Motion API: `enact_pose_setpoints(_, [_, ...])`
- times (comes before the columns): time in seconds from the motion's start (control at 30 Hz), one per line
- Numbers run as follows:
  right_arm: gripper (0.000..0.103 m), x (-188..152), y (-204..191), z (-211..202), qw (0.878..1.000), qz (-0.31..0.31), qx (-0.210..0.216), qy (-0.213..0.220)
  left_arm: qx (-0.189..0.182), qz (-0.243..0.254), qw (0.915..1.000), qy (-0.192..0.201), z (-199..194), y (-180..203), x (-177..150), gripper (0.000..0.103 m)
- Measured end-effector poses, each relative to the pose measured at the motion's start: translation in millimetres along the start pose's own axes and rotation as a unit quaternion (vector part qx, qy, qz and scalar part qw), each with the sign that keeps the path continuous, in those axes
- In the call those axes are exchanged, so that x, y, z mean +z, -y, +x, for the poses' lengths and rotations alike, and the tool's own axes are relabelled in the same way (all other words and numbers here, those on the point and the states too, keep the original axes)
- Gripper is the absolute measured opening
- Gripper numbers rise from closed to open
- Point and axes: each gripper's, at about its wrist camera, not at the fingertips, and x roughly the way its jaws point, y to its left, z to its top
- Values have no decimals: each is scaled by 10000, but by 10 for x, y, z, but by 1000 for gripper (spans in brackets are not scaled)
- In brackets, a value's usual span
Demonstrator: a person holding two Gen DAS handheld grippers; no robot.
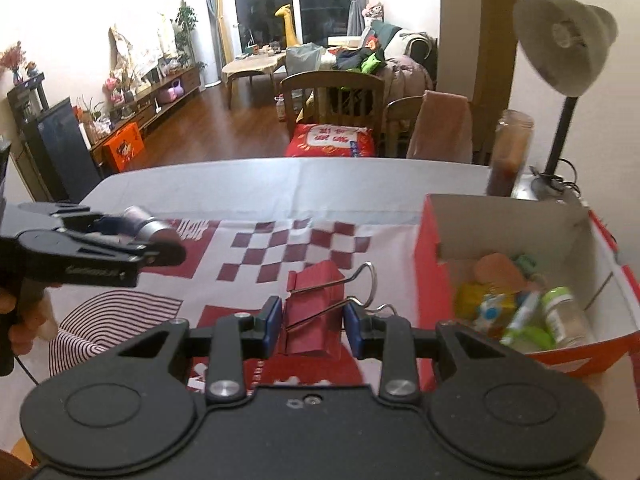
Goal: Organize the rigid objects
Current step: 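Lift the canister and binder clip and carry both over the shoebox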
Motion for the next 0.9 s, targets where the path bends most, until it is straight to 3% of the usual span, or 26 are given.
enact_pose_setpoints(0.33, [32, 80, 890, -328, 9990, 104, -415, 120, -275, 120, 9995, 75, -25, 659, 243, 68])
enact_pose_setpoints(0.67, [32, 213, 1832, -272, 9955, 318, -887, 92, -605, 519, 9968, 35, 462, 1582, 563, 68])
enact_pose_setpoints(0.9, [32, 262, 2260, -89, 9948, 365, -944, 65, -691, 630, 9955, -179, 840, 2058, 751, 68])
